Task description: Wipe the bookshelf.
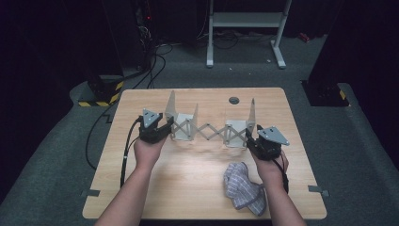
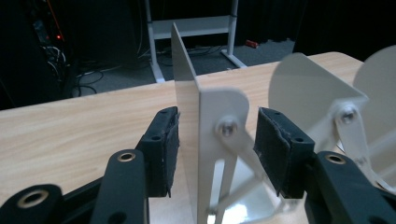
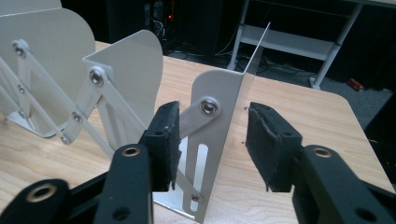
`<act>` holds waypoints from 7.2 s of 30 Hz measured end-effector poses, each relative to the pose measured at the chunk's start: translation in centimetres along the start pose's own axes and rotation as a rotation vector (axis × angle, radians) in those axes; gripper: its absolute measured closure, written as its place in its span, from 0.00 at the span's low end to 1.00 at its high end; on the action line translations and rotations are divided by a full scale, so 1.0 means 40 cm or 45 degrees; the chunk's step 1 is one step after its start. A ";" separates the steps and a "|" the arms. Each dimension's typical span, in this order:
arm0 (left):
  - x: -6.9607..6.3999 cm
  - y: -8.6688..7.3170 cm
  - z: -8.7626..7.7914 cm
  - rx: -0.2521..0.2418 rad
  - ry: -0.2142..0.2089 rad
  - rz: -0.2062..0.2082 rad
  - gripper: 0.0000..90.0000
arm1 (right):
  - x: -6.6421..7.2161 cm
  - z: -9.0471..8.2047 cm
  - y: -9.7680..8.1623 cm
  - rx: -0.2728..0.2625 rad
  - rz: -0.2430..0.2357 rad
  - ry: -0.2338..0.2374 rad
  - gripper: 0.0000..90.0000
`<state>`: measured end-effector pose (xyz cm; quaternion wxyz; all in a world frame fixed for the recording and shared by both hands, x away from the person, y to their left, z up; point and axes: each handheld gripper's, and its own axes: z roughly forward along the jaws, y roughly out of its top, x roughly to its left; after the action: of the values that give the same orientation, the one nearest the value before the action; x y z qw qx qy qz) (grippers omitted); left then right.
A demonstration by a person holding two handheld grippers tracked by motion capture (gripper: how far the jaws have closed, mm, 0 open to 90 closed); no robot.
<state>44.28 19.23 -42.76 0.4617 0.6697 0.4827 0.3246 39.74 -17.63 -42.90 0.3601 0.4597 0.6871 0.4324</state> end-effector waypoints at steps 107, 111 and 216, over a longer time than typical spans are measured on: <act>-0.007 -0.173 -0.089 0.087 0.008 -0.039 0.52 | 0.072 -0.008 -0.037 0.094 -0.038 0.118 0.55; -0.005 -0.188 -0.116 0.094 -0.018 -0.024 0.50 | 0.068 -0.031 -0.052 0.082 -0.049 0.143 0.55; -0.003 -0.329 -0.207 0.245 -0.182 0.079 0.46 | 0.023 0.066 -0.207 0.396 -0.060 0.067 0.68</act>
<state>32.41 23.06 -52.00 0.4183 0.7469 0.4566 0.2423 39.15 -17.77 -51.63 0.2766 0.4824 0.7653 0.3241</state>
